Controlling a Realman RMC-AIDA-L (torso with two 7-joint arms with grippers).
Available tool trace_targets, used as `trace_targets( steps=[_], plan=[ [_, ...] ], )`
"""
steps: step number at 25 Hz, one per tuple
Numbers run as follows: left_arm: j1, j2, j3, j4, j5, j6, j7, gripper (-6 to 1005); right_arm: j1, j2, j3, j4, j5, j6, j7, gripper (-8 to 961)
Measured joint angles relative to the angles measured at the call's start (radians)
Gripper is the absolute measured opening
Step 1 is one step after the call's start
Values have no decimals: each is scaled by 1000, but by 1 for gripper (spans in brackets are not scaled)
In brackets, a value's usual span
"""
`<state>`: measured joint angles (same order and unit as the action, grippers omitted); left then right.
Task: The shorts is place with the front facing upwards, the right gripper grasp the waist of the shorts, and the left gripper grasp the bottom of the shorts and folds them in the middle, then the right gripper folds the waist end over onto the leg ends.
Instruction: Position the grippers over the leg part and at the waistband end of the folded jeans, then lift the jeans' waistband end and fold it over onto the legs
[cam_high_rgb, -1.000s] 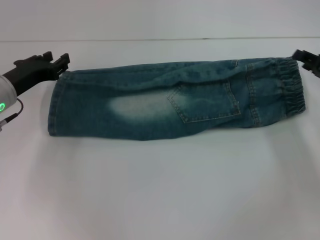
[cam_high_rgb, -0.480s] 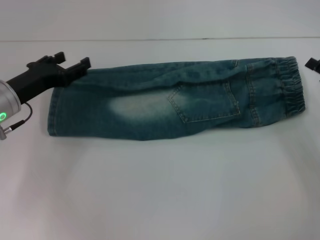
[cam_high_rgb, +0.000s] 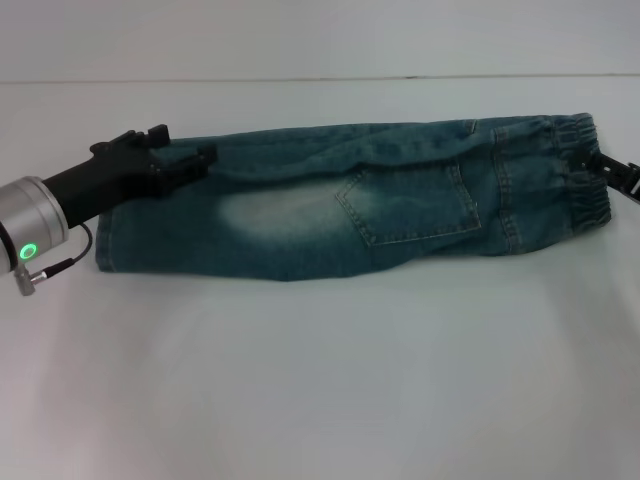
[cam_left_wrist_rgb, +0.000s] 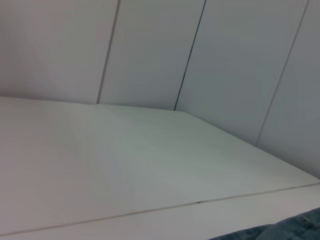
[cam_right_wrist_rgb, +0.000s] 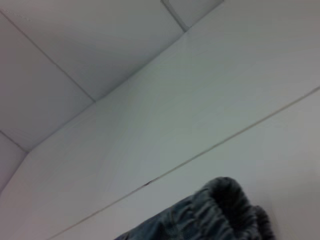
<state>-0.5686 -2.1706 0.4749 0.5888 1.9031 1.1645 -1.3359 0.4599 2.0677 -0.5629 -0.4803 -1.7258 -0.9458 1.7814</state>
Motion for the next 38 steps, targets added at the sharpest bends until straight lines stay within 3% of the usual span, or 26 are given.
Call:
trace_targets(
  steps=[7,11,18,23,28,33,36,37,38],
  plan=[
    [-5,-1,26,-11,-2,0,3,816,35,0,-64,2,-8,59,27,958],
    [-7,-1,26,-20,-3,2,5,816,49,-2,-91,3,-43,85,73,910],
    [-12,-2,27,-70,-48,14,80,817,51,-7,-97,-13,-55,18,48,825],
    [-27,-4,27,-161,-125,38,215,809,42,3,-94,-36,-55,-17,31,619],
    [-60,-5,-11,-403,-287,60,583,770,39,-5,-88,-40,-53,-72,36,410],
    [-111,-5,-215,-717,-421,9,1190,662,8,0,-86,-109,-50,-146,88,142],
    [-129,-5,-287,-782,-419,-43,1344,598,-7,2,-86,-150,-50,-179,119,129],
    [-153,-4,-337,-823,-417,-111,1464,576,-14,2,-86,-170,-50,-197,137,124],
    [-157,-4,-341,-826,-417,-122,1475,516,-18,2,-86,-187,-52,-215,156,124]
  ],
)
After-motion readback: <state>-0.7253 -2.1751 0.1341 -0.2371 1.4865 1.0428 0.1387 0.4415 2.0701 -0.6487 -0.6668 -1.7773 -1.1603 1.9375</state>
